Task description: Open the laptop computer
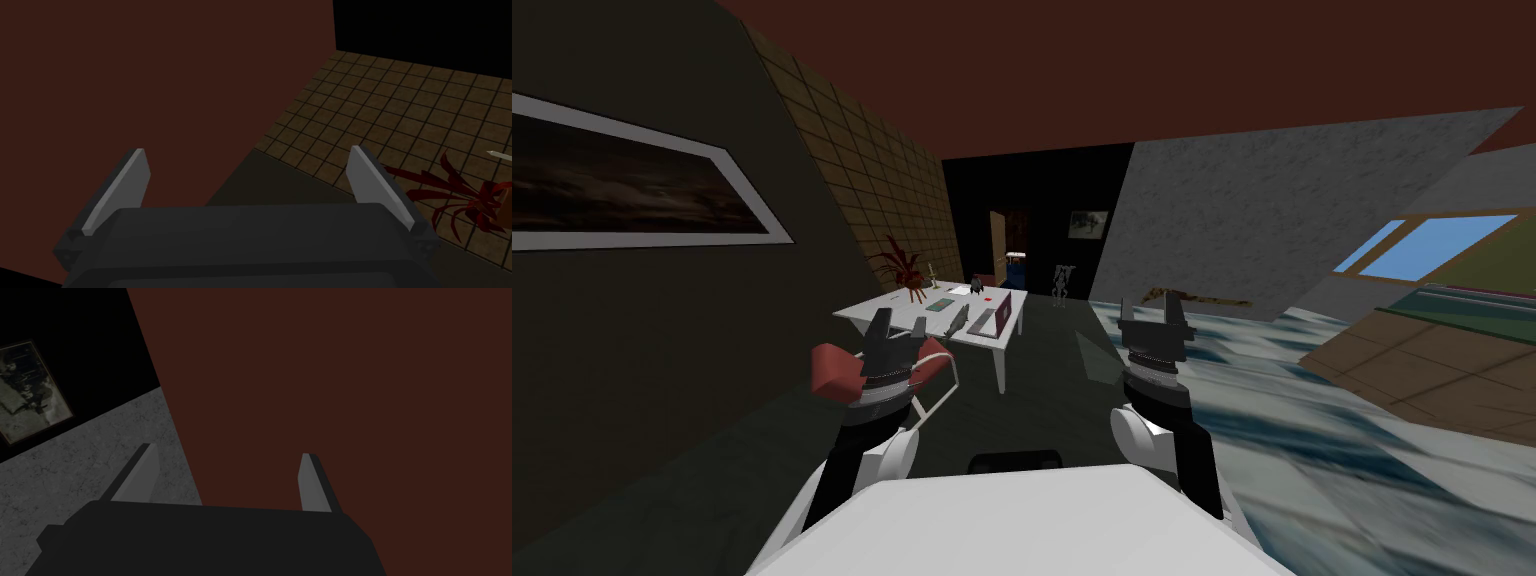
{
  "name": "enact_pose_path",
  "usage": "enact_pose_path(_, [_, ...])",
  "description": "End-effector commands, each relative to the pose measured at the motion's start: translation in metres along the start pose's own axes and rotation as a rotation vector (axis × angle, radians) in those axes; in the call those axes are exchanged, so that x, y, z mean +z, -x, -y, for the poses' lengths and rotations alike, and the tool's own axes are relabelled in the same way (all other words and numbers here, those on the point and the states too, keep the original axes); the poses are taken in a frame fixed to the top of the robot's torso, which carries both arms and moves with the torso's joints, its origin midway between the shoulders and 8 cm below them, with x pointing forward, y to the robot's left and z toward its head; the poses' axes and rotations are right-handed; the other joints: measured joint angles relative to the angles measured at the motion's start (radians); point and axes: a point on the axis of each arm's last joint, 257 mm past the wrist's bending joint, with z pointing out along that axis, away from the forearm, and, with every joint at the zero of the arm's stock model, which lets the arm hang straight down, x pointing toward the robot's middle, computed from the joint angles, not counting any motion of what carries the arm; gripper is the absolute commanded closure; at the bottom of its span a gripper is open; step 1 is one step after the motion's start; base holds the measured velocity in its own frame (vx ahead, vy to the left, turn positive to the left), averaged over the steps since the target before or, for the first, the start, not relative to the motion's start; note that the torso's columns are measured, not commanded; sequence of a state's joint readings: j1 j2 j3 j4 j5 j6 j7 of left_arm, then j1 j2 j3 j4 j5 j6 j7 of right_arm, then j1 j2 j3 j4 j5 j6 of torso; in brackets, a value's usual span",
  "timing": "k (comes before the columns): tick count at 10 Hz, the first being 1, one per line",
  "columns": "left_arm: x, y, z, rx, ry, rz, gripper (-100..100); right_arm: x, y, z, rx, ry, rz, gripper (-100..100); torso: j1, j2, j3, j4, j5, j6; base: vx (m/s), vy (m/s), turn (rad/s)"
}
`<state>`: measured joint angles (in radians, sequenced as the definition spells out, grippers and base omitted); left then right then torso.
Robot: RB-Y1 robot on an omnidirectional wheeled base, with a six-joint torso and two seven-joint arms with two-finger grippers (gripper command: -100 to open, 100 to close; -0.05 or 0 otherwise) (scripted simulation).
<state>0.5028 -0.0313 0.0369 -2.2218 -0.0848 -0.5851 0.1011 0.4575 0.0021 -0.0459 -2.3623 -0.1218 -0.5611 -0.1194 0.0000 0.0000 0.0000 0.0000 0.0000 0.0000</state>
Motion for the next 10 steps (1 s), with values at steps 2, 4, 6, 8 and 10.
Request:
enact_pose_path(2, [0.0, 0.0, 0.0, 0.0, 0.0, 0.0, 0, 0.0, 0.0, 0.0, 0.0, 0.0, 0.0, 0, 0.0, 0.104, -0.209, 0.105, 0.0, 0.0, 0.0, 0.0, 0.0])
enact_pose_path(4, [0.0, 0.0, 0.0001, 0.0, 0.0, 0.0, 0, 0.0, 0.0, -0.0001, 0.0, 0.0, 0.0, 0, 0.0, 0.248, -0.497, 0.248, 0.0, 0.0, 0.0, 0.0, 0.0])
enact_pose_path(6, [0.0, 0.0, 0.0001, 0.0, 0.0, 0.0, 0, 0.0, 0.0, -0.0001, 0.0, 0.0, 0.0, 0, 0.0, 0.396, -0.792, 0.396, 0.0, 0.0, 0.0, 0.0, 0.0])
enact_pose_path(8, [0.0001, 0.0, 0.0002, 0.0, 0.0, 0.0, 0, 0.0001, 0.0, -0.0001, 0.0, 0.0, 0.0, 0, 0.0, 0.544, -1.087, 0.544, 0.0, 0.0, 0.0, 0.0, 0.0])
enact_pose_path(10, [0.0001, -0.0047, -0.0021, 0.018, 0.009, -0.046, -100, 0.0001, 0.0, -0.0002, 0.0, 0.0, 0.0, 0, 0.0, 0.691, -1.382, 0.691, 0.0, 0.0, 0.008, -0.001, -0.011])
